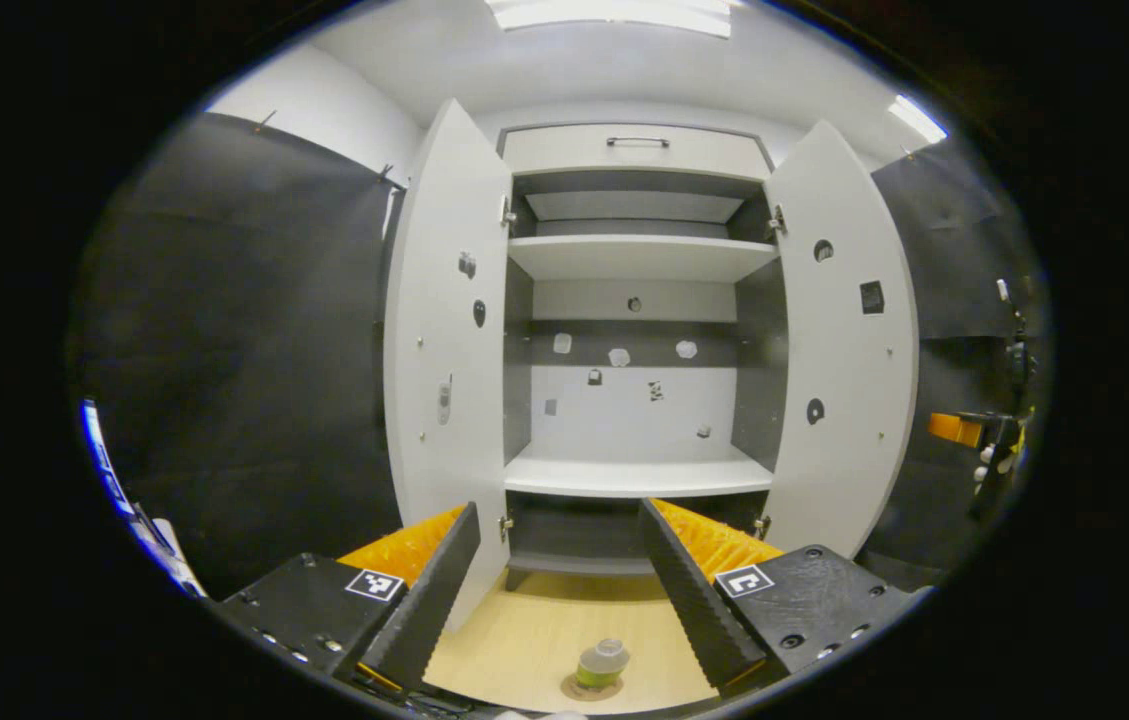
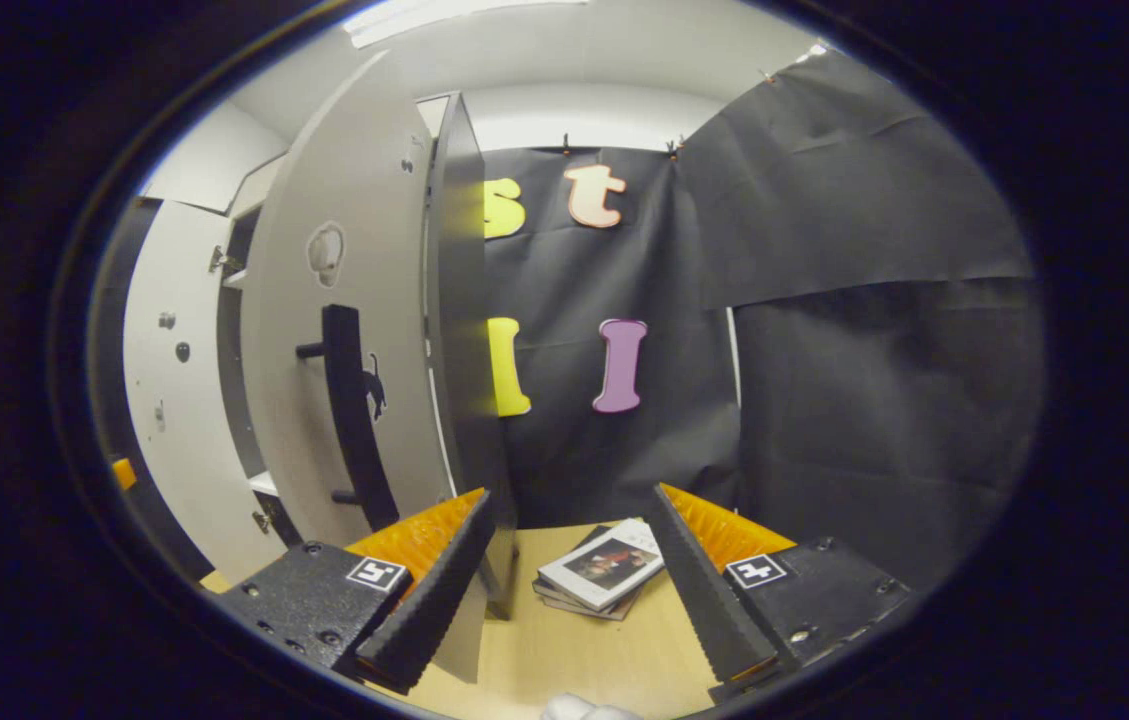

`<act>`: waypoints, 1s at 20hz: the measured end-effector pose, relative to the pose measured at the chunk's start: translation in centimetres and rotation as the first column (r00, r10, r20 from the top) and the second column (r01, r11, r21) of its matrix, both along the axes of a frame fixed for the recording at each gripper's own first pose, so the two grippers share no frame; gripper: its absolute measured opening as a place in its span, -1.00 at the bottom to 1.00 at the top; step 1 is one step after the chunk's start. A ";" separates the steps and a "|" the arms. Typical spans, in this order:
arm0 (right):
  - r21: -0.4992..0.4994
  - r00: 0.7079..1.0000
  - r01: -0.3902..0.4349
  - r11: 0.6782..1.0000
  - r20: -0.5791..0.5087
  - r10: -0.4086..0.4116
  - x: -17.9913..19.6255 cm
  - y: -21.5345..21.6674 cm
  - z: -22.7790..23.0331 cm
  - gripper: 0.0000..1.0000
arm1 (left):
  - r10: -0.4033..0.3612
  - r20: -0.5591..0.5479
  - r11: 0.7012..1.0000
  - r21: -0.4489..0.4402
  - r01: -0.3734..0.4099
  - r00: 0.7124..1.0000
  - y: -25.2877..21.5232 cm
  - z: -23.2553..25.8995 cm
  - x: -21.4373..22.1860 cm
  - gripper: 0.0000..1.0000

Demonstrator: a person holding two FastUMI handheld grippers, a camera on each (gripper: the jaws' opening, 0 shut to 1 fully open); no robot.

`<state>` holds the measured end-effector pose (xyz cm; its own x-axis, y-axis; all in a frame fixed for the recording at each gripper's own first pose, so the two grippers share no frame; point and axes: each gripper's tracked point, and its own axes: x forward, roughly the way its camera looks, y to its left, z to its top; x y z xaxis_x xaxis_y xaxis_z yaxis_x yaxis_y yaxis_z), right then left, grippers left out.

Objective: Grasp the bottle in the cabinet with the left hand and place it on the coaster, then close the right door with the right hand and the left door with the left hand.

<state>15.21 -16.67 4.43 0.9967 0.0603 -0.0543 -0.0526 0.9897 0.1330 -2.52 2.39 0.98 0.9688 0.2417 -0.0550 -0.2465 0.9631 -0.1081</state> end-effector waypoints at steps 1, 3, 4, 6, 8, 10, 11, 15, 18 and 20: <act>0.005 0.999 -0.044 0.999 0.000 0.044 1.0 0.5 0.5 1.00 | 0.036 -0.002 0.999 0.016 -0.036 0.999 0.2 0.1 -0.3 1.00; 0.016 0.992 -0.127 0.992 0.005 0.127 2.5 2.0 1.5 1.00 | 0.095 -0.010 0.994 0.047 -0.094 0.995 0.3 0.4 -1.0 1.00; 0.015 0.986 -0.165 0.986 0.011 0.164 2.9 2.8 2.0 1.00 | 0.114 -0.015 0.992 0.054 -0.113 0.993 0.1 0.3 -1.4 1.00; 0.001 0.975 -0.221 0.975 0.018 0.221 2.8 4.2 2.7 1.00 | 0.130 -0.023 0.990 0.051 -0.129 0.991 -0.3 0.1 -2.0 0.94; -0.023 0.973 -0.230 0.973 0.017 0.231 2.9 5.2 2.9 1.00 | 0.143 -0.026 0.989 0.034 -0.142 0.989 -0.2 -0.4 -2.3 0.93; -0.047 0.976 -0.214 0.976 0.034 0.216 2.9 5.2 3.4 0.90 | 0.150 -0.030 0.989 0.023 -0.149 0.988 0.3 -0.9 -2.6 0.94; -0.055 0.978 -0.205 0.977 0.031 0.207 2.8 5.2 3.4 0.90 | 0.154 -0.036 0.988 0.021 -0.154 0.987 0.7 -1.2 -2.5 0.94; -0.071 0.991 -0.122 0.990 0.040 0.125 2.0 5.6 3.5 0.90 | 0.143 -0.049 0.990 0.002 -0.143 0.988 2.9 -2.5 -2.0 0.96; -0.087 0.996 -0.080 0.993 0.038 0.084 1.6 7.1 3.3 0.90 | 0.111 -0.054 0.994 -0.009 -0.112 0.992 4.9 -2.9 -1.5 0.94; -0.089 0.996 -0.075 0.993 0.037 0.079 1.2 9.6 3.2 0.97 | 0.096 -0.062 0.995 -0.010 -0.097 0.993 6.5 -3.4 -1.2 0.94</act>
<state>16.45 -7.06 7.63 0.9907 0.1339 -0.0229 -0.1328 0.9902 0.0428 -3.76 8.88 -2.38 0.9356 0.3330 -0.1171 -0.3449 0.9330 -0.1028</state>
